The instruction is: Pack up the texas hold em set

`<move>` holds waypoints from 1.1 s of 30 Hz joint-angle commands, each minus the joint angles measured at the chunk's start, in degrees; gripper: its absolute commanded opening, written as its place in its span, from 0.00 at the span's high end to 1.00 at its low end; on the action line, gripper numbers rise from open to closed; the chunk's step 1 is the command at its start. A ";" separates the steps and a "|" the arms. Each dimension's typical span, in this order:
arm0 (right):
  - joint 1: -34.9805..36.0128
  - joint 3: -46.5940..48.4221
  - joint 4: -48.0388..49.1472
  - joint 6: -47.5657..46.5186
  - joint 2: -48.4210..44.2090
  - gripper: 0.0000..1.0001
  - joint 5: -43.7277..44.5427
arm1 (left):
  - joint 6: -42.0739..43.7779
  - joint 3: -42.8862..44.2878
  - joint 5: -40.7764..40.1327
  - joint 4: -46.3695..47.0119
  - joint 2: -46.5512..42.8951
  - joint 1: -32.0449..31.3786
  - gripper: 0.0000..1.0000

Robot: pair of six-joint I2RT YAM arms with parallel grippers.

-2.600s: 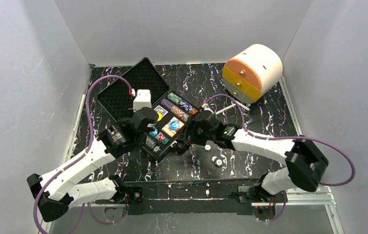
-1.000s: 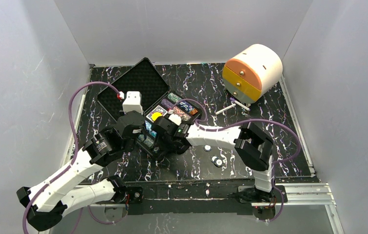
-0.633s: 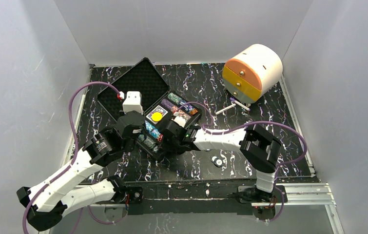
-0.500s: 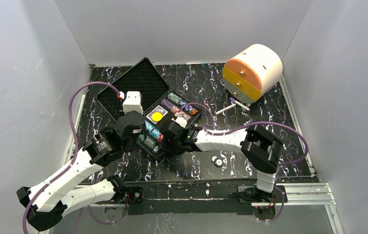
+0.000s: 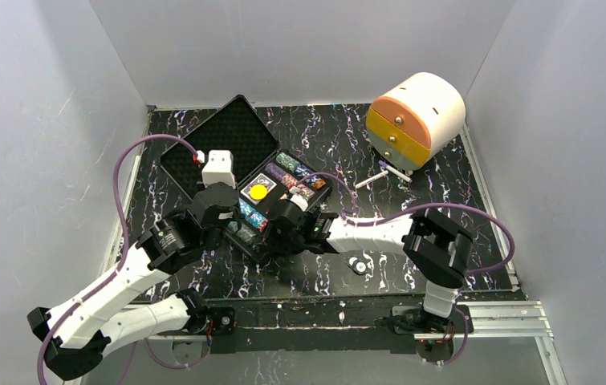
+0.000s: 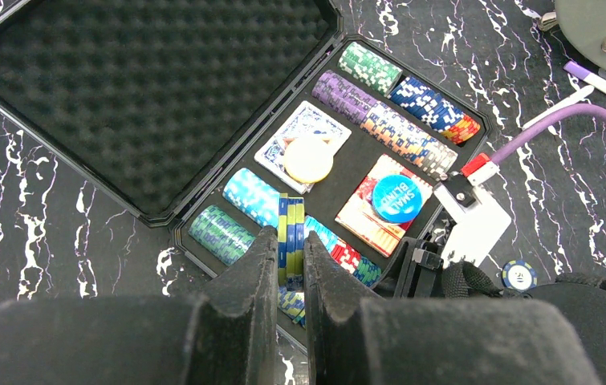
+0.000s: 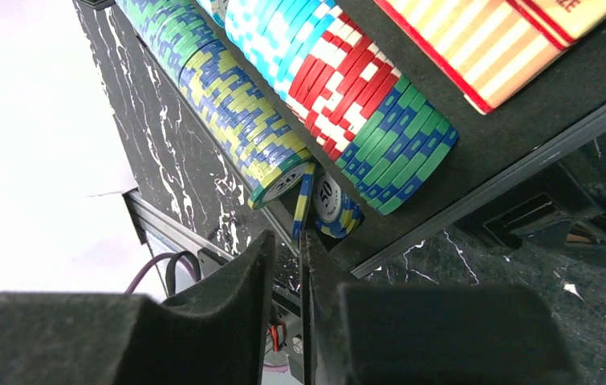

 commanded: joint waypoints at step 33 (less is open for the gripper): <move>-1.61 0.88 2.94 -2.58 2.87 0.92 -4.78 | -0.07 0.23 -2.06 -0.54 0.33 0.15 1.00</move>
